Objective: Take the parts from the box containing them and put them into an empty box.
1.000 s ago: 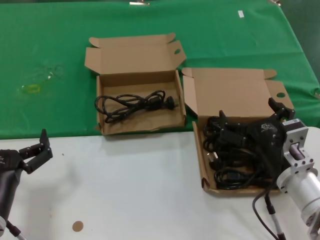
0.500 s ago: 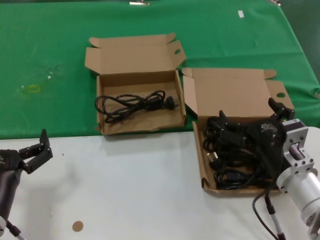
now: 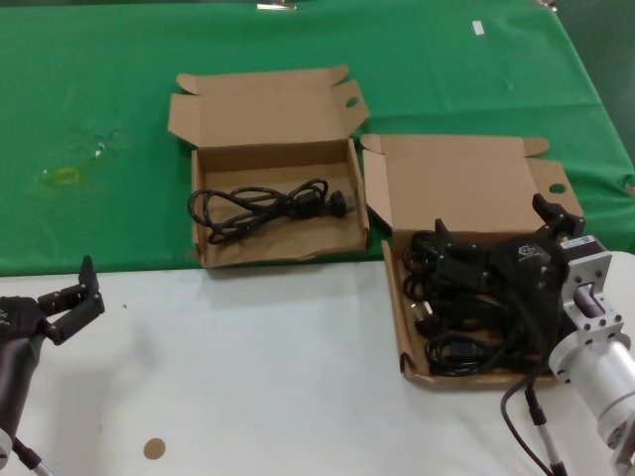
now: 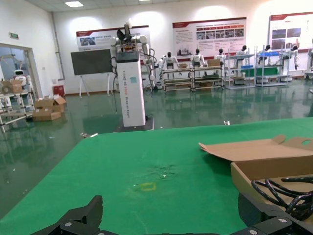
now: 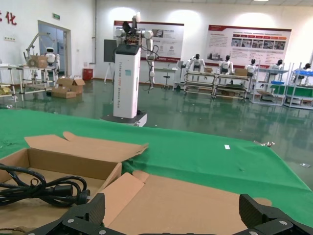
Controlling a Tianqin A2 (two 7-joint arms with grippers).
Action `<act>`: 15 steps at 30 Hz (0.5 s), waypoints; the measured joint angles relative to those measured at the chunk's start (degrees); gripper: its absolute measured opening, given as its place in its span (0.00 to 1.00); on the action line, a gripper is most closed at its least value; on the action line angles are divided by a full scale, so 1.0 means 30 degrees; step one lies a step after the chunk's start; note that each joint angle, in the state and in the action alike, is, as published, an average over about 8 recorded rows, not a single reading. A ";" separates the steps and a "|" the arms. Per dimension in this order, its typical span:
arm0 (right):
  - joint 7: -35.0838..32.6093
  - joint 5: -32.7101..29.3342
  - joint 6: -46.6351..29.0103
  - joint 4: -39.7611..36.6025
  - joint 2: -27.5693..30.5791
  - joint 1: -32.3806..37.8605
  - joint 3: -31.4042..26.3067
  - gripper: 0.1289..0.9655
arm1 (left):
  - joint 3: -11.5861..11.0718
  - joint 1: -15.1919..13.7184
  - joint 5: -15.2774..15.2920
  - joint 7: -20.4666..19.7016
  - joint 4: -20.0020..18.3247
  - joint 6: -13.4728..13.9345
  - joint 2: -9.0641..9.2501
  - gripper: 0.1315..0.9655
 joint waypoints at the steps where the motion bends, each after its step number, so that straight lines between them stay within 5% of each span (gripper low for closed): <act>1: 0.0000 0.0000 0.0000 0.0000 0.0000 0.0000 0.0000 1.00 | 0.0000 0.0000 0.0000 0.0000 0.0000 0.0000 0.0000 1.00; 15: 0.0000 0.0000 0.0000 0.0000 0.0000 0.0000 0.0000 1.00 | 0.0000 0.0000 0.0000 0.0000 0.0000 0.0000 0.0000 1.00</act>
